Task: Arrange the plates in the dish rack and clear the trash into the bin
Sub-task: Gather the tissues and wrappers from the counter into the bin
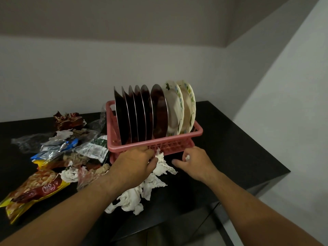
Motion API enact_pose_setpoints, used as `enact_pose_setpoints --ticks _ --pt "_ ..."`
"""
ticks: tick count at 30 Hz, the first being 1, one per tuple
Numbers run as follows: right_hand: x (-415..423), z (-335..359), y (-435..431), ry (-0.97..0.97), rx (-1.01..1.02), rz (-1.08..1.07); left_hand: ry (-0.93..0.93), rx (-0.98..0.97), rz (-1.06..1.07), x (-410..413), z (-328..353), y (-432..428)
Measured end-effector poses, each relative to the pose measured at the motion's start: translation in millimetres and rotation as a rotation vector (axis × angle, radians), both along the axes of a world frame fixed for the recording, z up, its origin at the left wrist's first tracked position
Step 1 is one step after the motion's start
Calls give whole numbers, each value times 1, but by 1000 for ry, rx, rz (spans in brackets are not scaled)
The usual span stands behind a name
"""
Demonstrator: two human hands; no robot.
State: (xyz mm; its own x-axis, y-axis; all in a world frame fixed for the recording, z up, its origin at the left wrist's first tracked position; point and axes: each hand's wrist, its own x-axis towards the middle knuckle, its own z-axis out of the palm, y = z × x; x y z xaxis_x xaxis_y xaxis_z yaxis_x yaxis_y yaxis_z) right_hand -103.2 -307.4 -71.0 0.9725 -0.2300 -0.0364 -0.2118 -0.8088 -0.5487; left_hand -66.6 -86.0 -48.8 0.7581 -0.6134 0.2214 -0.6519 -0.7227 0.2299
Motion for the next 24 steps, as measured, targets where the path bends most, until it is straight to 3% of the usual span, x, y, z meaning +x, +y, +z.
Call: enact_pose_setpoints --ticks 4,9,17,24 --pt "1 5 -7 273 -16 -47 -13 8 3 1 0 -2" --pt "0 13 -6 361 149 -64 -30 29 1 1 -1 -6" --pt "2 -4 -4 162 15 13 -28 70 2 1 -6 -14" --pt "8 -19 -9 231 22 129 -12 78 16 3 -12 -16"
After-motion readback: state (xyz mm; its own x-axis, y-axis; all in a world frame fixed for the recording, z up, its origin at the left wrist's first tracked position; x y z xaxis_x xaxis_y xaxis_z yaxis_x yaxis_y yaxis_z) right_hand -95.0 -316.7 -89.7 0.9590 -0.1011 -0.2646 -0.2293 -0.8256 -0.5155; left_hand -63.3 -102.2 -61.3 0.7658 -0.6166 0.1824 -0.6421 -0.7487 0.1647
